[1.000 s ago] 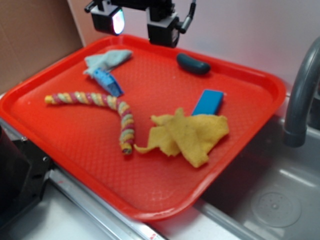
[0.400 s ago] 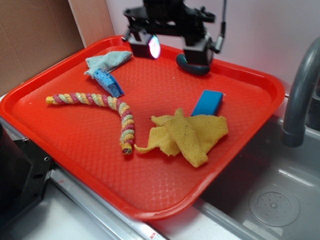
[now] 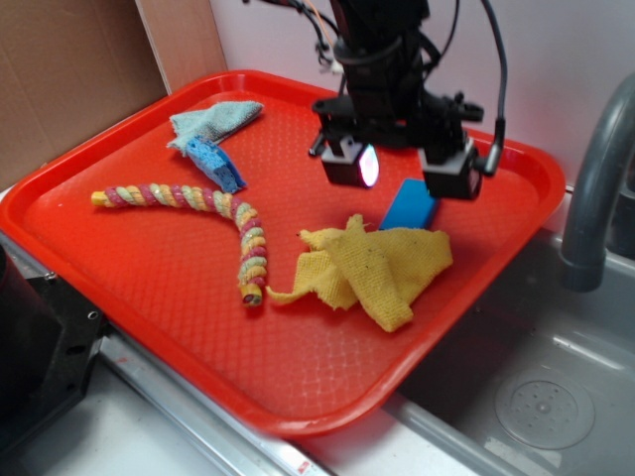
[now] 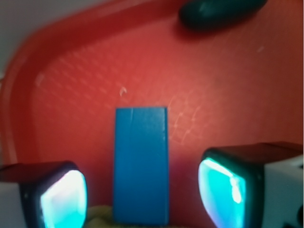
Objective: Grab the blue block.
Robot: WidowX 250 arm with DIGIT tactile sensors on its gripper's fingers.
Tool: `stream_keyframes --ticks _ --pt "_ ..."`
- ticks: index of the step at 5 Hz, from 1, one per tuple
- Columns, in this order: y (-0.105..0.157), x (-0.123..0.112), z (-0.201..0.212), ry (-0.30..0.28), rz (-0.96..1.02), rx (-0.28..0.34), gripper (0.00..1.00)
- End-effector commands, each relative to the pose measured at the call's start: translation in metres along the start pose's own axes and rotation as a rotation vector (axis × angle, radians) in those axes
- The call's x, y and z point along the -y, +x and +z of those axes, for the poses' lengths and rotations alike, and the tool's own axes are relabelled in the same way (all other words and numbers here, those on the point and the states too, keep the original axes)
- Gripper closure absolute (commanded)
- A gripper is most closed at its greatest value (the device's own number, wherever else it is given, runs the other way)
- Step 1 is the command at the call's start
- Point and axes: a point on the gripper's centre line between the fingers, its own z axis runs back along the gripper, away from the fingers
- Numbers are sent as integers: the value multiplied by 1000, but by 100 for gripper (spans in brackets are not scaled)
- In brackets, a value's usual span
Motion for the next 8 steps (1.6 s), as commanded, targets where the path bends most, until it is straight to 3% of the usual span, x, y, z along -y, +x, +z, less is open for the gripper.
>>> stream_keyframes --ticks 1,2,3,4,6,8 --pt "13 -5 -23 -5 -1 -55 0" --pt "17 -10 -32 9 21 -87 100" --pt "15 -17 -13 39 11 -109 100" --pt "13 -30 31 53 -80 -97 100" --pt "3 -62 101 121 -263 -28 100" --pt "-8 -102 150 91 -244 -77 100"
